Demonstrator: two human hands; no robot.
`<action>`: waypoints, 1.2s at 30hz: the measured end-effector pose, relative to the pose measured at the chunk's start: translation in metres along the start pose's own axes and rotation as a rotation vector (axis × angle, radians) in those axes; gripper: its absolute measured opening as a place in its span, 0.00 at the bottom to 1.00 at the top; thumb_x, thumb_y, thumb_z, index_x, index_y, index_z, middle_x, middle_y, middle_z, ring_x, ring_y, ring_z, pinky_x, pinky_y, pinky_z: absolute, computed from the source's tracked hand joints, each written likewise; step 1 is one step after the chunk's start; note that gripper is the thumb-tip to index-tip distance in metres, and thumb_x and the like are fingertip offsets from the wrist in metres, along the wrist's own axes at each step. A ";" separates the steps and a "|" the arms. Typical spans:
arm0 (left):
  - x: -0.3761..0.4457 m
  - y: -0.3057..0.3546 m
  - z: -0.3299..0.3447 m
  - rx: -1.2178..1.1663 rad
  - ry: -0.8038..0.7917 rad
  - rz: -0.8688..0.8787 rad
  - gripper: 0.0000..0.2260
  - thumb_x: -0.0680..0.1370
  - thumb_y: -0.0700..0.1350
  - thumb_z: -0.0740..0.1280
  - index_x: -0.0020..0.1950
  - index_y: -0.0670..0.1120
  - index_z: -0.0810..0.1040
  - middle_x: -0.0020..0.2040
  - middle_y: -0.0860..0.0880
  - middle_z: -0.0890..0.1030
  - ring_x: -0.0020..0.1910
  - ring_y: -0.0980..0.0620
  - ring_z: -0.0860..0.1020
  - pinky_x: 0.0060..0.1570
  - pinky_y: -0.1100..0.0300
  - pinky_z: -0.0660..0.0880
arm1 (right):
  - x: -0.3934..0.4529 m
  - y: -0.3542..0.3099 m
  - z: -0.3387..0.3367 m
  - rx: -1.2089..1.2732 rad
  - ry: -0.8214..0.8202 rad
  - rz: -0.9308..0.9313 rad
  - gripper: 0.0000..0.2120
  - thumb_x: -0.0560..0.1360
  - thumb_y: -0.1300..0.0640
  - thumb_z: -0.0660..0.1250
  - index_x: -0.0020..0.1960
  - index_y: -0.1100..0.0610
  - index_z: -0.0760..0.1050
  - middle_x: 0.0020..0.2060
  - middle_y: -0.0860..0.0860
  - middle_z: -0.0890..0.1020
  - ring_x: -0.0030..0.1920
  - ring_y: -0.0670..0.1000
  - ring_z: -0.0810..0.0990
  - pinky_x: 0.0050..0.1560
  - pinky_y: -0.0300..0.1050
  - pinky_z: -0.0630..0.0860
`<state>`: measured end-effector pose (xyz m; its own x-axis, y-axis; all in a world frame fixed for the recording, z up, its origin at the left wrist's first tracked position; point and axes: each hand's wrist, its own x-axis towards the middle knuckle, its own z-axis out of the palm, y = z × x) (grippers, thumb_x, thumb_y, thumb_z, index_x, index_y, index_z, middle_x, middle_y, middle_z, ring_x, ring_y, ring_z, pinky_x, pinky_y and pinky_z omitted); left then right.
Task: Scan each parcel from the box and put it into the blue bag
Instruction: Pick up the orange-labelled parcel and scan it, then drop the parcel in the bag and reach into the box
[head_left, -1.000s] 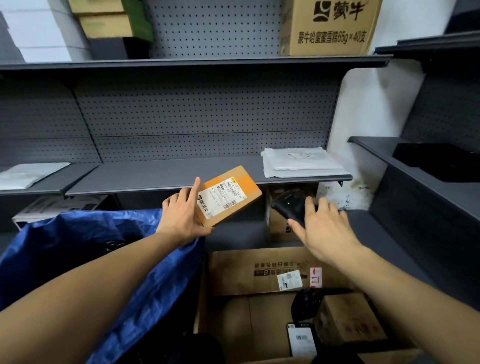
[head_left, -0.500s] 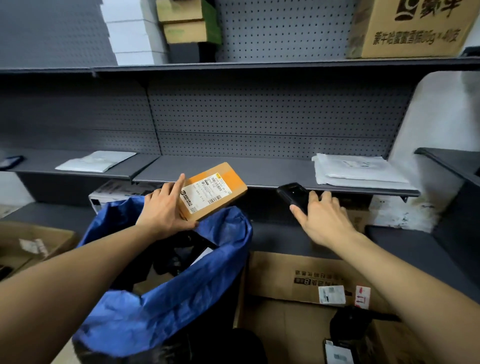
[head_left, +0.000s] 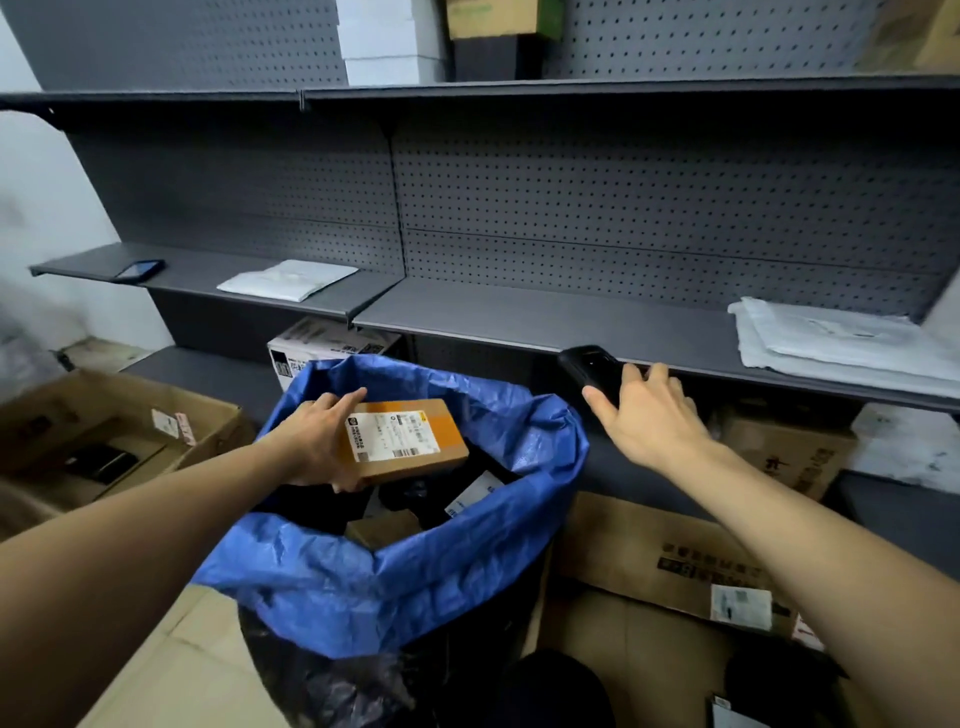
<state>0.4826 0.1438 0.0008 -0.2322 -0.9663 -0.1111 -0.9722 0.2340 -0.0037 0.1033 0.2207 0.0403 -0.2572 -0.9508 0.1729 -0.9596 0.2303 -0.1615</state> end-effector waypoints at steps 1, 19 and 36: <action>0.001 -0.002 0.005 -0.001 -0.046 -0.011 0.62 0.58 0.62 0.79 0.81 0.54 0.43 0.69 0.46 0.66 0.67 0.43 0.68 0.67 0.49 0.67 | 0.000 -0.003 0.003 -0.002 -0.005 -0.006 0.32 0.80 0.35 0.53 0.68 0.62 0.68 0.62 0.63 0.71 0.63 0.66 0.71 0.61 0.60 0.71; 0.040 0.036 0.092 -0.210 -0.179 -0.471 0.55 0.61 0.67 0.76 0.78 0.52 0.49 0.68 0.42 0.64 0.66 0.38 0.70 0.61 0.45 0.71 | 0.032 -0.037 0.056 0.052 -0.087 -0.039 0.32 0.80 0.35 0.53 0.67 0.62 0.69 0.60 0.63 0.72 0.63 0.66 0.71 0.61 0.60 0.70; 0.053 0.058 0.080 -0.080 -0.087 -0.414 0.43 0.75 0.72 0.55 0.81 0.53 0.41 0.81 0.43 0.49 0.78 0.38 0.49 0.73 0.40 0.54 | 0.037 -0.008 0.076 0.074 -0.136 0.024 0.32 0.80 0.34 0.53 0.65 0.61 0.70 0.59 0.64 0.72 0.61 0.68 0.73 0.62 0.61 0.72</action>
<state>0.4161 0.1145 -0.0846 0.1777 -0.9635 -0.2004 -0.9829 -0.1836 0.0115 0.1096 0.1679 -0.0256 -0.2579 -0.9655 0.0358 -0.9410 0.2426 -0.2360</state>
